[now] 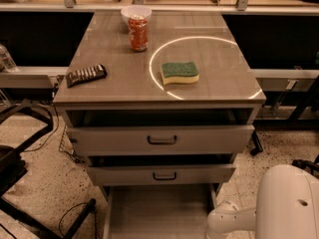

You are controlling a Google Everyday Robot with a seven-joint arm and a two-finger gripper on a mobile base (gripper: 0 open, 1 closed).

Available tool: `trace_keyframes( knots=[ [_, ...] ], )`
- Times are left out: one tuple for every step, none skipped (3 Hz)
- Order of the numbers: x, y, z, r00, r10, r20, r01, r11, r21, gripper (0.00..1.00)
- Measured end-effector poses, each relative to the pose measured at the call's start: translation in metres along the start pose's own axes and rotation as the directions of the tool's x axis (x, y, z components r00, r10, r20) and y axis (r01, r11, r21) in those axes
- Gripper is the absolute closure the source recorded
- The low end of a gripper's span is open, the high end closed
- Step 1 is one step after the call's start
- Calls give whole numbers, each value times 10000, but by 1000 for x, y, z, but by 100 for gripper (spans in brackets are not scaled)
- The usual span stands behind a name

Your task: Open bottom drawer

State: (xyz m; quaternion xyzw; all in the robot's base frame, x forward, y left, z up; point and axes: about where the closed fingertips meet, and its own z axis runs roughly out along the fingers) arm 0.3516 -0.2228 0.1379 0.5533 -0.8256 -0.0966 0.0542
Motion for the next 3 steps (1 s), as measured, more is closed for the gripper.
trace_keyframes(
  knots=[
    [1, 2, 2, 10000, -1, -9, 1, 10000, -44, 22],
    [1, 4, 4, 10000, -1, -15, 1, 10000, -81, 0],
    [1, 4, 4, 10000, -1, -16, 1, 10000, -82, 0]
  ],
)
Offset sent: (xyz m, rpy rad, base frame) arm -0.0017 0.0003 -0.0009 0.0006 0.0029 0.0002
